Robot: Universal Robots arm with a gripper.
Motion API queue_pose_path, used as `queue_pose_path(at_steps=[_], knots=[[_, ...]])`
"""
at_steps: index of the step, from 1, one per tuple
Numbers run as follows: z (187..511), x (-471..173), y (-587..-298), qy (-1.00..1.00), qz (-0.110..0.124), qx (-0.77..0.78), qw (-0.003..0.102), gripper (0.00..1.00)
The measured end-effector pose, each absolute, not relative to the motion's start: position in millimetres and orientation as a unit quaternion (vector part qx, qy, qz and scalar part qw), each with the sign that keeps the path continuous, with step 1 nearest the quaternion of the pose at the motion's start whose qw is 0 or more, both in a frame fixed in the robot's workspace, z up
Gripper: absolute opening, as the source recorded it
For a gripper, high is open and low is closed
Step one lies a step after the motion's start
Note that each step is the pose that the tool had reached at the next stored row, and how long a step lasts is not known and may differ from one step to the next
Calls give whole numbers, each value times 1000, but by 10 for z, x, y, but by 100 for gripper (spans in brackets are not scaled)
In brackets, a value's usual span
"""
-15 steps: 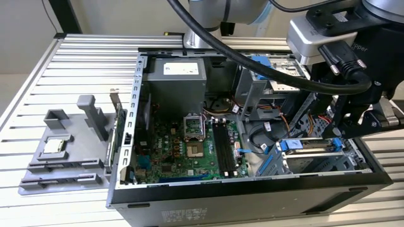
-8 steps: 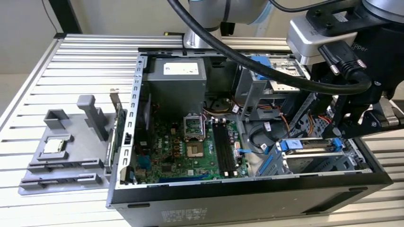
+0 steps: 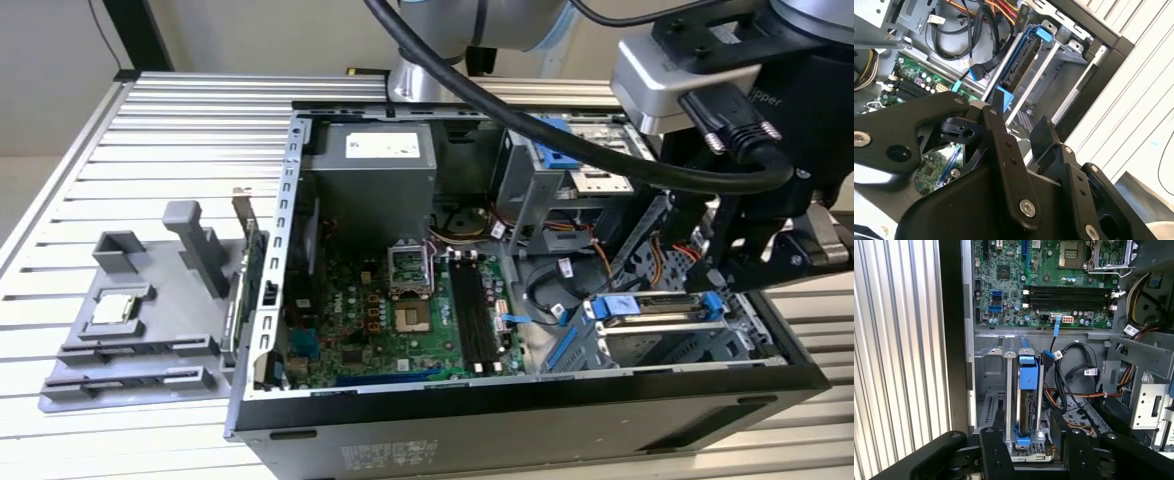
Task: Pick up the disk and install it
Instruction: 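Insert the first disk wire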
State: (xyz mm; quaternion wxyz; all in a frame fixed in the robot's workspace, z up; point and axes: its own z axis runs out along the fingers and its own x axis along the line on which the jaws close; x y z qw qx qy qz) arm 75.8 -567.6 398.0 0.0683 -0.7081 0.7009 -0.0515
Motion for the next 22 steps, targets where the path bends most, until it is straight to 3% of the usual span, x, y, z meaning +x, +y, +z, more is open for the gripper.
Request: queue_pose_path(at_steps=[8, 16, 22], knots=[[3961, 890, -5604, 700, -67, -710, 42, 100], [3899, 1050, -5484, 700, -57, -711, 31, 100], [3873, 1180, -5447, 700, -45, -712, 15, 100]])
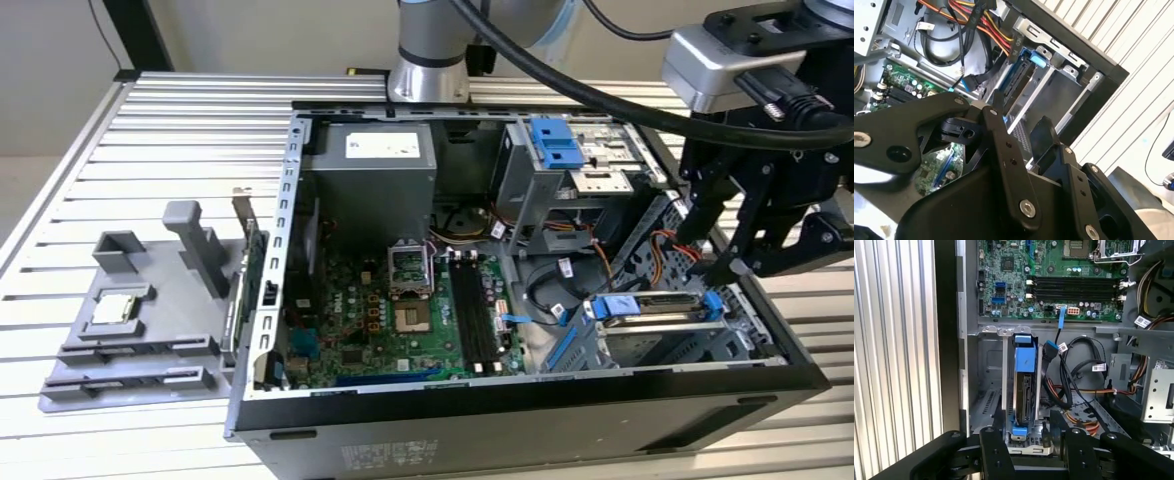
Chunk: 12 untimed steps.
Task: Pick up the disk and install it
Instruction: 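Insert the first disk wire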
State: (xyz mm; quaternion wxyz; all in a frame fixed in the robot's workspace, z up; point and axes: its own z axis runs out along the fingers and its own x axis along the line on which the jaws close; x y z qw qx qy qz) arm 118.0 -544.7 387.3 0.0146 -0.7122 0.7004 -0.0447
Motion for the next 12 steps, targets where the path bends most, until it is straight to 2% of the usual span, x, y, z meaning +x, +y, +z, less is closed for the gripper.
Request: queue_pose_path(at_steps=[5, 12], knots=[[3858, 1269, -5433, 700, -31, -713, 2, 100], [3840, 1427, -5420, 697, -22, -717, 6, 100]])
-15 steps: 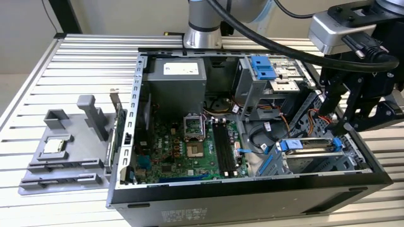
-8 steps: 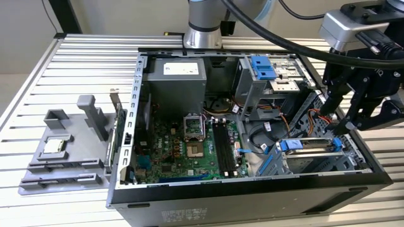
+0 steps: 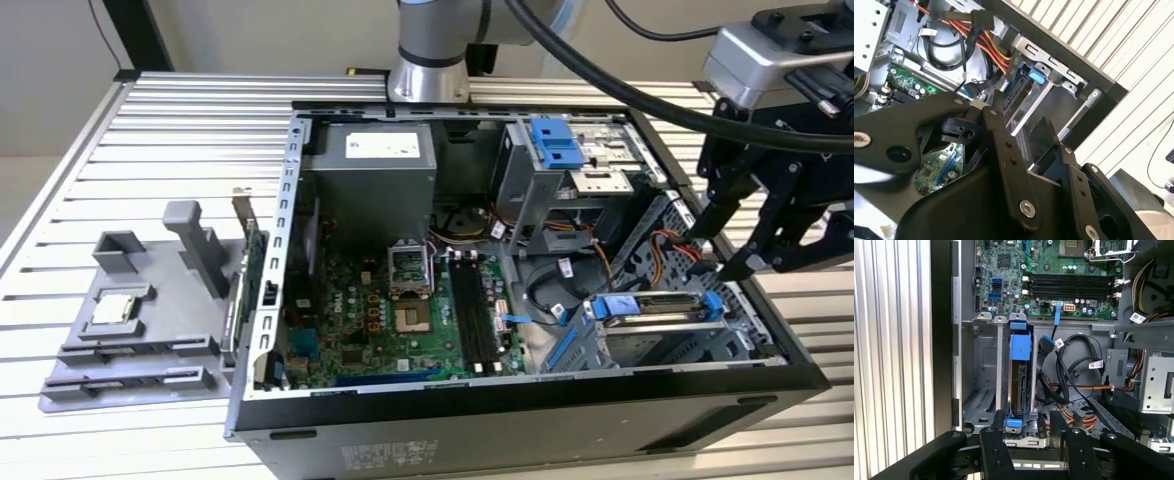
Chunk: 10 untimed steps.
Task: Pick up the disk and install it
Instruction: 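Insert the first disk wire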
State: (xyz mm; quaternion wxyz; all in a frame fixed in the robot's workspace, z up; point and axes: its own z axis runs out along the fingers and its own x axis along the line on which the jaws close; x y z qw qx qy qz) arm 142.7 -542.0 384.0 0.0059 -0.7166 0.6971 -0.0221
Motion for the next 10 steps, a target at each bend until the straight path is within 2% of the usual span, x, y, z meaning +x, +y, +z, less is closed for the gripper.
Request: queue_pose_path(at_steps=[5, 10], knots=[[3836, 1437, -5418, 692, -6, -722, 2, 100], [3782, 1551, -5417, 688, -2, -726, -2, 100]])
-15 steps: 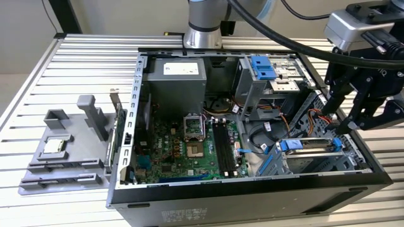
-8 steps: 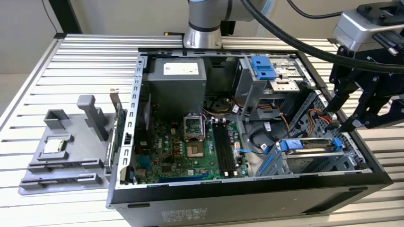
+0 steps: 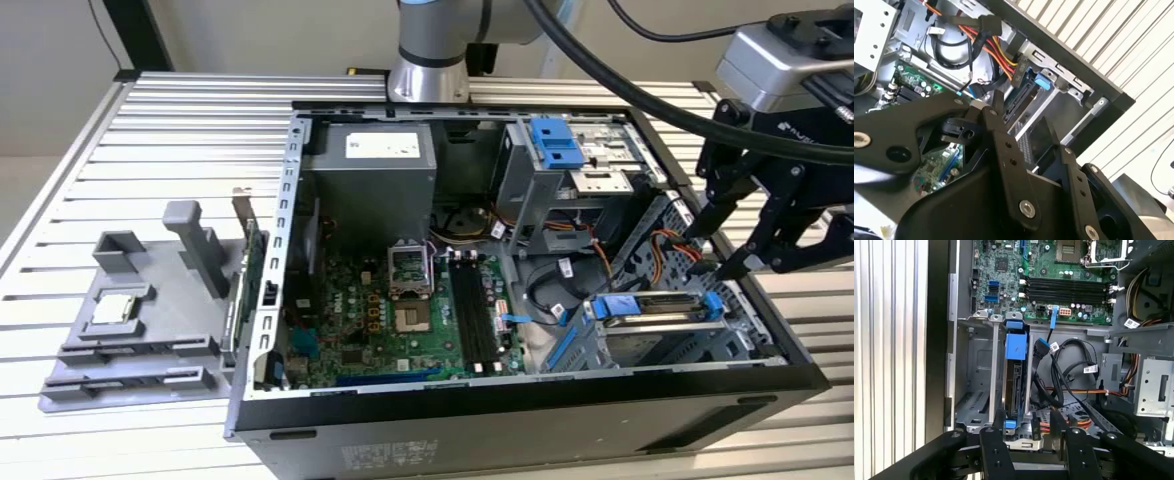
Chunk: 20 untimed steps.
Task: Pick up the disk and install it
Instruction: 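Insert the first disk wire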
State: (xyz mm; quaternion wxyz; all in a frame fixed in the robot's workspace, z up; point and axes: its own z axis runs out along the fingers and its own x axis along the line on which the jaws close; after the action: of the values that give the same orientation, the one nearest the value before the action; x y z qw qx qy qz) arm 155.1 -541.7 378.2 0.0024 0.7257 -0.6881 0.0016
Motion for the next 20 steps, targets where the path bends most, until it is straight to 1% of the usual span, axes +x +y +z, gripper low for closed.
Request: queue_pose_path(at_steps=[3, 8, 12, 15, 20], knots=[[3770, 1590, -5415, -687, -3, 727, 7, 100], [3754, 1632, -5415, -684, -17, 729, 19, 100], [3741, 1664, -5416, -680, -23, 733, 23, 100], [3736, 1676, -5415, -677, -31, 735, 23, 100], [3706, 1765, -5415, -675, -38, 737, 27, 100]])
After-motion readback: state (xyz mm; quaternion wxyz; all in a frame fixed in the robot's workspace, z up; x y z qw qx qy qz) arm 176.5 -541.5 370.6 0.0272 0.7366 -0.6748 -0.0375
